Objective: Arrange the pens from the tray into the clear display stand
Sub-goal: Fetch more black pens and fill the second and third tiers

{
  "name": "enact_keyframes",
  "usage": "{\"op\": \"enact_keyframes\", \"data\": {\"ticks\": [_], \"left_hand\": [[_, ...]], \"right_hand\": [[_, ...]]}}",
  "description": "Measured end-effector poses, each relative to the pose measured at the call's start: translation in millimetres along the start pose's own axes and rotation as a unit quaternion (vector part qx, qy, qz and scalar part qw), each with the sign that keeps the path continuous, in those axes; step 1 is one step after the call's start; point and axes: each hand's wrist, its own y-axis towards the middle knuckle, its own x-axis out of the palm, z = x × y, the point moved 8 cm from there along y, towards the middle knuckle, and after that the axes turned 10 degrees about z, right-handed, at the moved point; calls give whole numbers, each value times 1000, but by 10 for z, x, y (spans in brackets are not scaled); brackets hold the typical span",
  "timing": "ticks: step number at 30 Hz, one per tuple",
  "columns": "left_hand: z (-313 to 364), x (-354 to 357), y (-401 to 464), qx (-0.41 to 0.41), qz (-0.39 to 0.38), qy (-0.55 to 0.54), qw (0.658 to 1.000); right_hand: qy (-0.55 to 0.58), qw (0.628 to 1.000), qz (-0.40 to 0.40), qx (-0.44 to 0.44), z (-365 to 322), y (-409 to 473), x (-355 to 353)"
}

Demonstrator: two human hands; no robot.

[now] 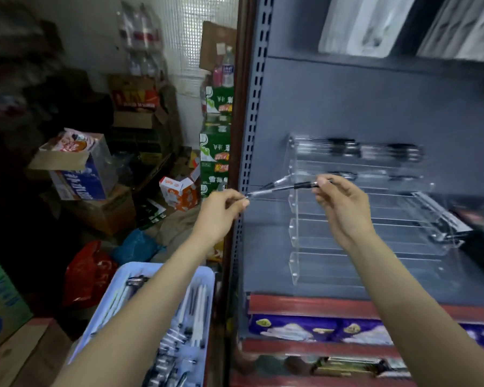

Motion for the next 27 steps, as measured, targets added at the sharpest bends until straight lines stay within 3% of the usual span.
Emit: {"op": "enact_keyframes", "data": {"ticks": [6,14,17,21,25,27], "left_hand": [[368,543,198,-55,83,-60,993],[578,878,310,-53,100,-29,993],[603,852,342,-52,107,-1,993],[678,855,333,-52,102,26,993],[747,837,324,-37,113,56,991],[767,838,330,-31,117,71,990]], "right_hand": [[10,998,39,-46,-379,683,-673],[-190,975,-27,-112,-462,1259,-775],[-260,953,-56,-147,-466,1298,-701],[-392,892,-101,-200,-491,1345,-564],[-481,849,-132,-174,-446,1453,-495],[-488,848,-145,-147,-410,1519,-493]]}}
